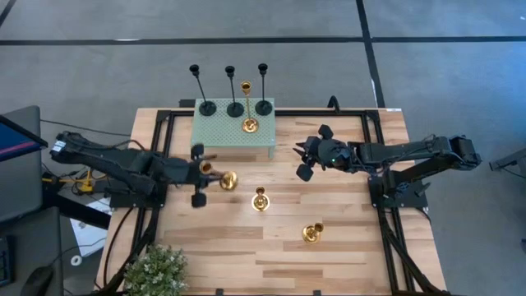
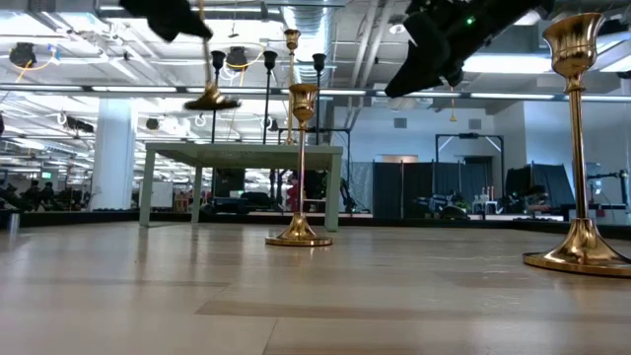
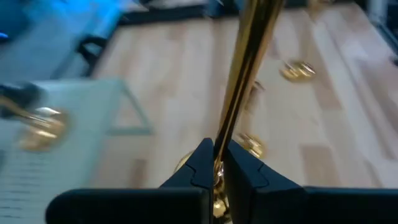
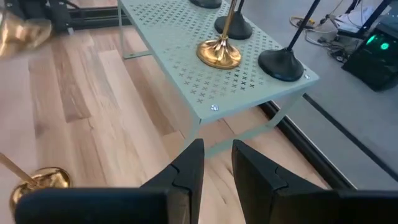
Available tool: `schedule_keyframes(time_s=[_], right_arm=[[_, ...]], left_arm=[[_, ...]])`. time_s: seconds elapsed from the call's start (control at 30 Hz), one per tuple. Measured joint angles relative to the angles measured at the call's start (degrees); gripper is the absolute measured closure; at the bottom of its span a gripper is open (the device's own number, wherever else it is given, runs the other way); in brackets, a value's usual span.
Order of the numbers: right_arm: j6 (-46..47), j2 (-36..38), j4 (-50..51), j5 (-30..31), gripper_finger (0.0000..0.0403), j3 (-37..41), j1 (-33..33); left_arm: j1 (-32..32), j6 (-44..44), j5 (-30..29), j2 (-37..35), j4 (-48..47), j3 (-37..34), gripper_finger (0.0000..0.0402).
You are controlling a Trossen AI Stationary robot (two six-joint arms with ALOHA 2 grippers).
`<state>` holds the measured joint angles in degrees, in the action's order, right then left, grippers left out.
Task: Pick & Place candle stick holders
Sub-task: Put the gold candle holder on the shelf
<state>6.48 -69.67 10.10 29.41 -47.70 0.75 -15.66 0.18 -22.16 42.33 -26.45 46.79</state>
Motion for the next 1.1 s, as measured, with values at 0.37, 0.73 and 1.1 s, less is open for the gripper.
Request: schedule_keyframes(time_s=[0.37,0.73,1.1], right_arm=[[-0.9,0.0,0.7,0.0,0.0329,0.0,0.0],[-1.0,0.0,2.0,-0.2,0.0329,0.0,0.0],[-0.9,0.0,4.8,-0.1,0.0329,0.0,0.0]], left_arm=[[16.6,1.0,-3.2,2.4,-9.5,12.1,0.0387],[35.0,1.0,5.4,11.1,-10.0,18.5,0.0387],[45.7,0.9,13.4,15.6,-10.0,18.8,0.0387]])
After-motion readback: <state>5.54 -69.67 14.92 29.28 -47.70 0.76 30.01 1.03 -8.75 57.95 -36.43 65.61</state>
